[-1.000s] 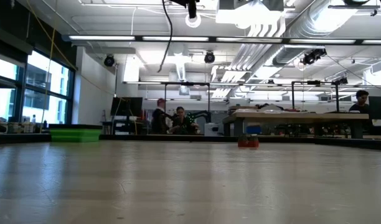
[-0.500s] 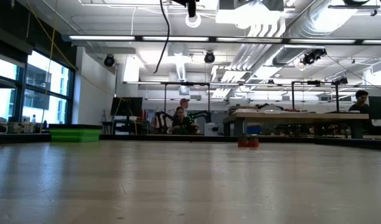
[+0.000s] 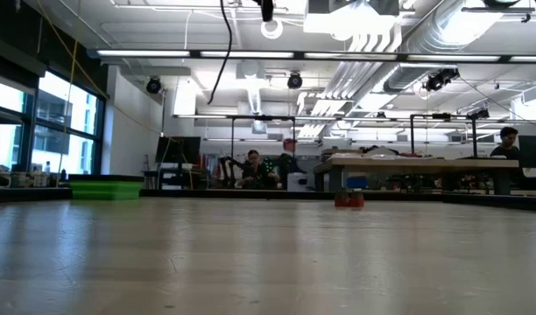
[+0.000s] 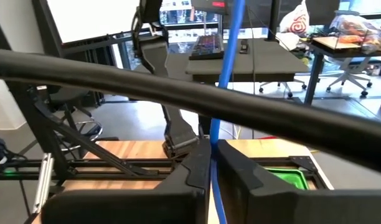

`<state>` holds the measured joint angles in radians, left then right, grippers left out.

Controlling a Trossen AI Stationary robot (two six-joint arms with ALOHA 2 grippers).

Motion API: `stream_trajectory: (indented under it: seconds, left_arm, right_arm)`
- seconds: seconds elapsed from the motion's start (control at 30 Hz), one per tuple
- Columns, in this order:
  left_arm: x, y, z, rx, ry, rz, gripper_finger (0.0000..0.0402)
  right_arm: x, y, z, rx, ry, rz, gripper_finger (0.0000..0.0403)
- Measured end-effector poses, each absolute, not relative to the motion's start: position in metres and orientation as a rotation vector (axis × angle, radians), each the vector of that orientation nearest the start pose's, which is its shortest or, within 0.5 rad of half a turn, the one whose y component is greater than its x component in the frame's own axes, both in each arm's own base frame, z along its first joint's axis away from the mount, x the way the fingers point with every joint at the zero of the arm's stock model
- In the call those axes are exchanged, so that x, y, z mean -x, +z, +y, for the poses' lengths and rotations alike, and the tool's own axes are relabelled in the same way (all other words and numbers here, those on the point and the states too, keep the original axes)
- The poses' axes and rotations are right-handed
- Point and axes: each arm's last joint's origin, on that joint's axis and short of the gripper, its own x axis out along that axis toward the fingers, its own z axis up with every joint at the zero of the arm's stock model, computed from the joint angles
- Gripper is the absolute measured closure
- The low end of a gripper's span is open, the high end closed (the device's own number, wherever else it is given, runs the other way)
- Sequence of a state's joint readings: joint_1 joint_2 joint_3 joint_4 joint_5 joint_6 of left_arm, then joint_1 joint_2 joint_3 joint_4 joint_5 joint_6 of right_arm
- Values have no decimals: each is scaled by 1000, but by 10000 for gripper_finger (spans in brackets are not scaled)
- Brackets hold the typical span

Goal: Coil cords
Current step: Coil the blue wire onto the spool

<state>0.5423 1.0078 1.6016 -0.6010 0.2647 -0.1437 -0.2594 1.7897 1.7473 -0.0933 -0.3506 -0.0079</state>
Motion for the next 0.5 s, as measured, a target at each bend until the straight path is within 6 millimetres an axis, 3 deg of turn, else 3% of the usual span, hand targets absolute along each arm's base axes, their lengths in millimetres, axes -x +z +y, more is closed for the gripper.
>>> stream_trajectory:
  seconds: [0.2,0.5]
  left_arm:
    - [-128,513,68,195,276,-21,401]
    - [-150,516,78,588,152,-103,401]
  right_arm:
    - [-410,398,-84,-35,123,128,400]
    - [-420,407,-44,4,168,21,402]
